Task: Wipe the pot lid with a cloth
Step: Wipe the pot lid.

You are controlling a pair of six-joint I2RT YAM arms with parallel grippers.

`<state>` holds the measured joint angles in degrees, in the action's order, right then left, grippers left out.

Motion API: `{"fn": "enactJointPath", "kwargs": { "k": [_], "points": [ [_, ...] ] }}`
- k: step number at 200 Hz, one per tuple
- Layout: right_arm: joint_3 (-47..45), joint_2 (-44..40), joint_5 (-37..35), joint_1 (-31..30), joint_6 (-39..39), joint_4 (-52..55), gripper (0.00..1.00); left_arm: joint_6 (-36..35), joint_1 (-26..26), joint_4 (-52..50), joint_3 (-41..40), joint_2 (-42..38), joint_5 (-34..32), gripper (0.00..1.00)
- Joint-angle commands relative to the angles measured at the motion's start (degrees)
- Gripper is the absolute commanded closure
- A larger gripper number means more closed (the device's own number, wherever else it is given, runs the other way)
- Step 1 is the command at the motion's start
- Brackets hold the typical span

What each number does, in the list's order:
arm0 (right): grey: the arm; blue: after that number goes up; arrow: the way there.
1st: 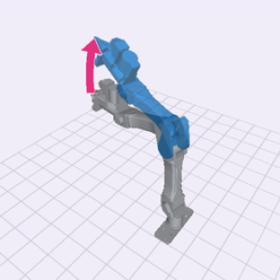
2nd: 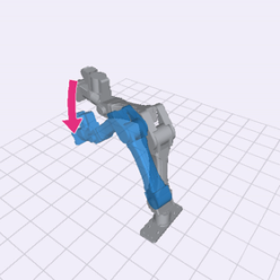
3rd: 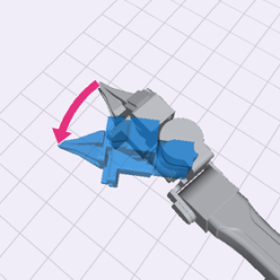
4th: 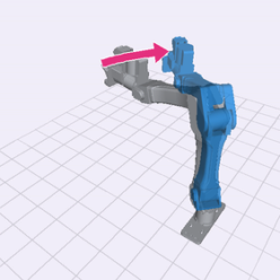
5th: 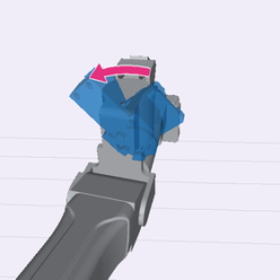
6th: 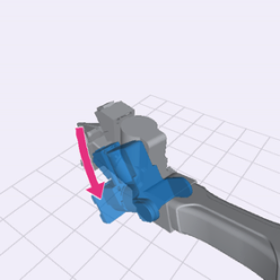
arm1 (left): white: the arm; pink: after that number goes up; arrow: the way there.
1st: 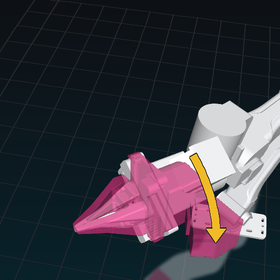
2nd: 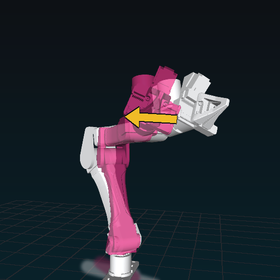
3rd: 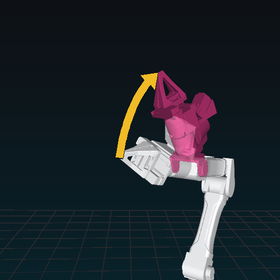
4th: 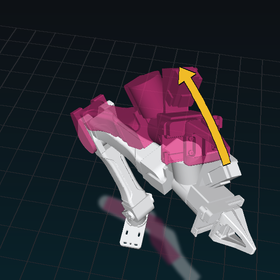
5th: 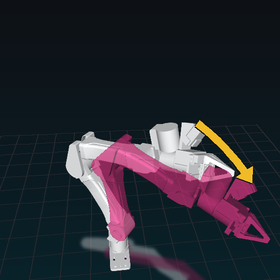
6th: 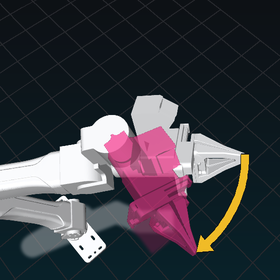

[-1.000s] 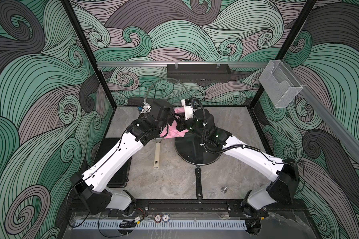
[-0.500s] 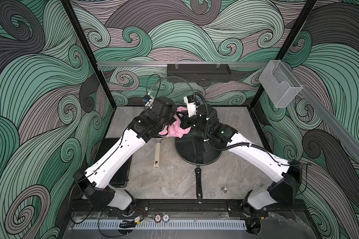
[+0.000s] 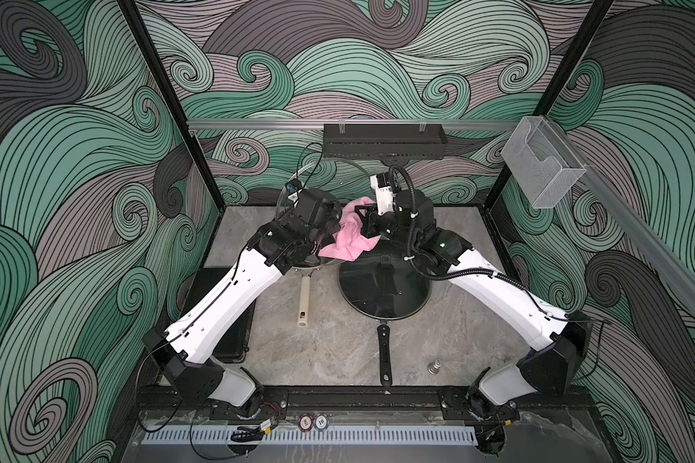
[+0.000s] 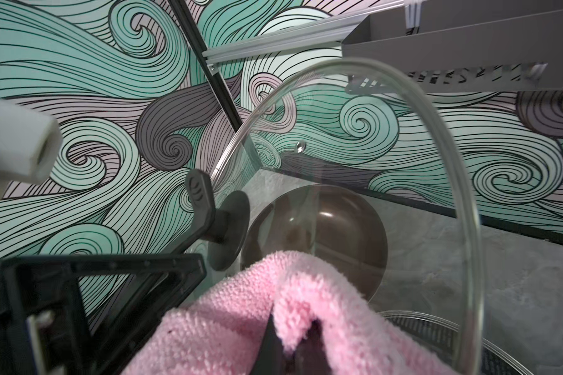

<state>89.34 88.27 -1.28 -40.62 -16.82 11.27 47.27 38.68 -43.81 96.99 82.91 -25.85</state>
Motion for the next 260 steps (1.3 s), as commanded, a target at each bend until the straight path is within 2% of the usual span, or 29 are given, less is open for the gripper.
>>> {"fn": "enactJointPath", "kwargs": {
  "k": [1,11,34,129,171,195,215,236,248,260],
  "points": [
    [3.19,2.51,-1.03,2.89,0.95,4.29,1.0,-9.07,0.08,2.99,6.72,-3.19,0.28,1.0],
    [4.73,3.68,1.48,3.58,1.11,5.97,1.0,-9.59,0.06,3.03,6.01,-3.62,0.46,1.0],
    [6.3,5.1,1.57,3.95,1.03,7.59,1.0,-13.0,0.04,8.18,1.57,-5.85,2.92,1.0],
    [13.98,11.89,4.96,5.95,0.71,12.86,1.0,-22.43,0.08,4.4,3.41,-2.58,13.5,1.0],
    [14.01,13.42,9.03,6.41,-1.42,12.39,1.0,-25.78,0.08,5.91,2.53,-2.22,17.83,1.0],
    [13.98,13.39,9.05,6.52,-3.03,13.3,1.0,-26.19,0.08,5.17,3.03,-1.79,16.15,1.0],
    [12.47,12.18,10.18,8.06,-6.25,12.99,1.0,-26.17,-0.09,2.8,4.82,1.49,14.54,1.0],
    [10.96,11.1,12.82,10.05,-8.38,11.97,1.0,-26.96,-0.09,5.08,4.0,1.2,17.32,1.0],
    [10.42,11.01,13.28,10.33,-7.85,11.98,1.0,-28.08,-0.09,7.06,3.43,1.06,20.9,1.0],
    [10.37,11.01,12.95,10.43,-7.11,12.53,1.0,-28.25,-0.09,6.63,4.01,1.56,21.38,1.0]
  ]
}}
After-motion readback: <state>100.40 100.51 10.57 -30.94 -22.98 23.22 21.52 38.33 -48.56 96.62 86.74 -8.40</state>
